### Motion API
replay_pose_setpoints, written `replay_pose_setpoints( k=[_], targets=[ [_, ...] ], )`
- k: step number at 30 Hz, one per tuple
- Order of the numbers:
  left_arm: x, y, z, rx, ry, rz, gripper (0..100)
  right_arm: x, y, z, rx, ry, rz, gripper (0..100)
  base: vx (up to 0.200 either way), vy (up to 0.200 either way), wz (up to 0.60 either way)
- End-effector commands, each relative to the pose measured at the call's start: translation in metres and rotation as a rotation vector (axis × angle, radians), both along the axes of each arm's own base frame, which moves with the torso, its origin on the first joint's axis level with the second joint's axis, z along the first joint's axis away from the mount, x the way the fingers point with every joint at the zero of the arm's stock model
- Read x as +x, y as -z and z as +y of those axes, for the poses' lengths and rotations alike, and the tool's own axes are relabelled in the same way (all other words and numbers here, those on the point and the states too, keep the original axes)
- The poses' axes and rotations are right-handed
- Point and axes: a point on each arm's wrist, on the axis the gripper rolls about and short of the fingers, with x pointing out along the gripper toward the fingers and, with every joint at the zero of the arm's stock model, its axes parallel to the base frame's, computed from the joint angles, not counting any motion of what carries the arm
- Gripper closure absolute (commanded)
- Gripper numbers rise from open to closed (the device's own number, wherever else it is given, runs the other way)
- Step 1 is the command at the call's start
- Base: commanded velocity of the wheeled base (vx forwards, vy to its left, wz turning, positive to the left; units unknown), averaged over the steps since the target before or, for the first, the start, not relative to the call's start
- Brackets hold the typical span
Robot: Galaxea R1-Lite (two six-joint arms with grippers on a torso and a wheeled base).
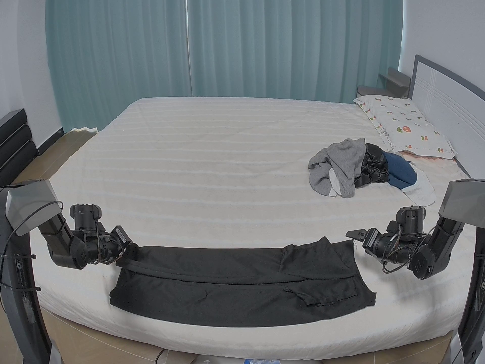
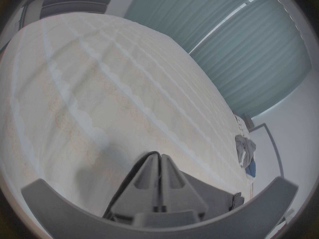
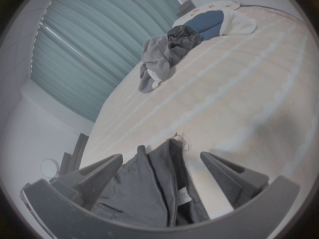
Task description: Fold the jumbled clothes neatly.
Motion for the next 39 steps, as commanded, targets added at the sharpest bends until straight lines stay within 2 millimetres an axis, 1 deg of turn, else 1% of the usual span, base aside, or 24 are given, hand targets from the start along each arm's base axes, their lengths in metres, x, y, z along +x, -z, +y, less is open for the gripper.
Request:
replay_pose_setpoints(
  k=[1,5,13,14,21,24,28,35,39],
  targets=[
    [0.003,-0.002,0.010,-0.028,-0.048,-0.012,100,0.009,0.012,0.003,0.008,-0.002,0.012,0,0.000,0.000,0.00],
    [0.005,-0.004,0.012,-0.064,-0.083,-0.013,100,0.015,0.019,0.006,0.018,-0.003,0.019,0,0.000,0.000,0.00],
    [0.004,-0.003,0.011,-0.060,-0.087,-0.011,100,0.027,0.034,0.008,0.017,0.002,0.023,0,0.000,0.000,0.00],
    [0.004,-0.003,0.011,-0.060,-0.087,-0.010,100,0.028,0.035,0.008,0.015,0.005,0.021,100,0.000,0.000,0.00],
    [0.003,-0.002,0.010,-0.057,-0.082,-0.009,100,0.033,0.034,0.008,0.037,0.021,0.013,100,0.000,0.000,0.00],
    [0.003,-0.002,0.010,-0.057,-0.083,-0.007,100,0.036,0.028,0.006,0.057,0.036,-0.006,100,0.000,0.000,0.00],
    [0.004,-0.002,0.011,-0.054,-0.085,-0.015,100,0.040,0.025,0.004,0.083,0.062,-0.014,100,0.000,0.000,0.00],
    [0.004,0.000,0.010,-0.046,-0.091,-0.016,100,0.043,0.026,-0.002,0.085,0.080,-0.016,100,0.000,0.000,0.00],
    [0.004,0.000,0.010,-0.047,-0.091,-0.013,100,0.044,0.027,-0.002,0.081,0.087,-0.017,100,0.000,0.000,0.00]
  ],
)
